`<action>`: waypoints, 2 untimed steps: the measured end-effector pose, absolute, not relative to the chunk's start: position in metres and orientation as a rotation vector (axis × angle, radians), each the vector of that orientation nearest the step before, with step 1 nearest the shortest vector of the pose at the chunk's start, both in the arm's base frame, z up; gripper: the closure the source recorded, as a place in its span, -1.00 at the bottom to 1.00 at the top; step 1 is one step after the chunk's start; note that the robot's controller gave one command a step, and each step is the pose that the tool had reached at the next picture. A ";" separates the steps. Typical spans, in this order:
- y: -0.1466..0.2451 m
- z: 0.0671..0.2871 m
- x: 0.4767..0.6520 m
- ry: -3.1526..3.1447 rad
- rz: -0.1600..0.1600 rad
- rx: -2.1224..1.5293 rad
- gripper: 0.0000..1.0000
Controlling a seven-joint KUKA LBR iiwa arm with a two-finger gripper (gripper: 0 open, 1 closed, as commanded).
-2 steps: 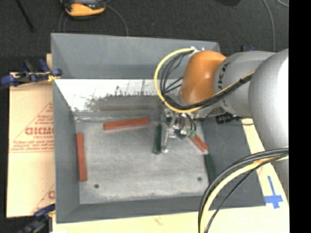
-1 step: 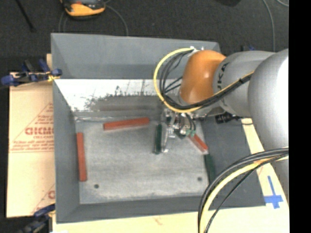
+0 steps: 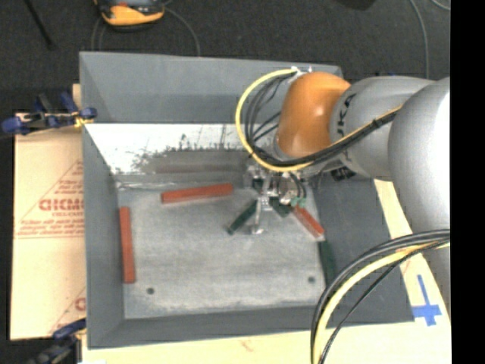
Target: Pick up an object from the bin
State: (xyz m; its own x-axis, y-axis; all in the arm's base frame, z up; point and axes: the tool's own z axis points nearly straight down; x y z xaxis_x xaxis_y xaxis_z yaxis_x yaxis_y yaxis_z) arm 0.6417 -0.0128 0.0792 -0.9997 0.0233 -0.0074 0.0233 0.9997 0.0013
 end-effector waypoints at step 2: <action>0.019 0.072 0.650 3.110 0.000 -0.371 1.00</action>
Offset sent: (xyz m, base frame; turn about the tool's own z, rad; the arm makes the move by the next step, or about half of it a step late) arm 0.0000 0.0000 0.0000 0.0000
